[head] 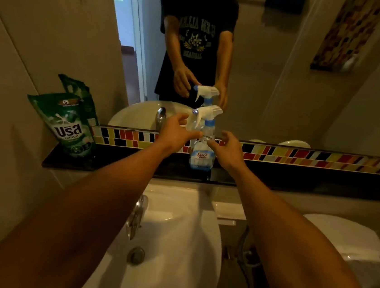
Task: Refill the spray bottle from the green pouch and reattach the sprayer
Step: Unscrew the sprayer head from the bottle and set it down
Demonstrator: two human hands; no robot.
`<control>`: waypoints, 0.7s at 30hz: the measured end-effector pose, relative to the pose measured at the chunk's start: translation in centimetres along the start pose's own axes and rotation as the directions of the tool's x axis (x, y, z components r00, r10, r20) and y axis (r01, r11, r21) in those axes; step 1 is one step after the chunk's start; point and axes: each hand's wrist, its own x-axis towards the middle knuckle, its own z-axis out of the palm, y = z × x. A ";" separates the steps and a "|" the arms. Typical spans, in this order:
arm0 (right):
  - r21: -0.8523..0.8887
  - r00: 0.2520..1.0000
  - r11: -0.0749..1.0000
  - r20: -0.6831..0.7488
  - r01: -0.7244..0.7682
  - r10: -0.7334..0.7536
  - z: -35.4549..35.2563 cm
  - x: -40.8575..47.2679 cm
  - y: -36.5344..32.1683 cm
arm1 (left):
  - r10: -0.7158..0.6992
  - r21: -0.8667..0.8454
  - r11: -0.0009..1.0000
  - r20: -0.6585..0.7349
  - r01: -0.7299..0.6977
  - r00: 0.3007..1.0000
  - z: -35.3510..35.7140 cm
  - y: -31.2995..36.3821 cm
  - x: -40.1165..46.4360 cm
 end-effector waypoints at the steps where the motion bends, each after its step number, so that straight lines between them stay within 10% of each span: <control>1: 0.025 1.000 1.000 0.018 -0.011 0.011 -0.3 0.4 0.1 | -0.010 -0.031 0.999 -0.007 0.010 1.000 0.4 0.4 0.3; 21: 0.158 0.972 0.987 0.228 0.027 -0.064 1.0 7.0 2.1 | -0.028 -0.223 0.975 -0.029 0.020 0.999 2.5 0.4 6.3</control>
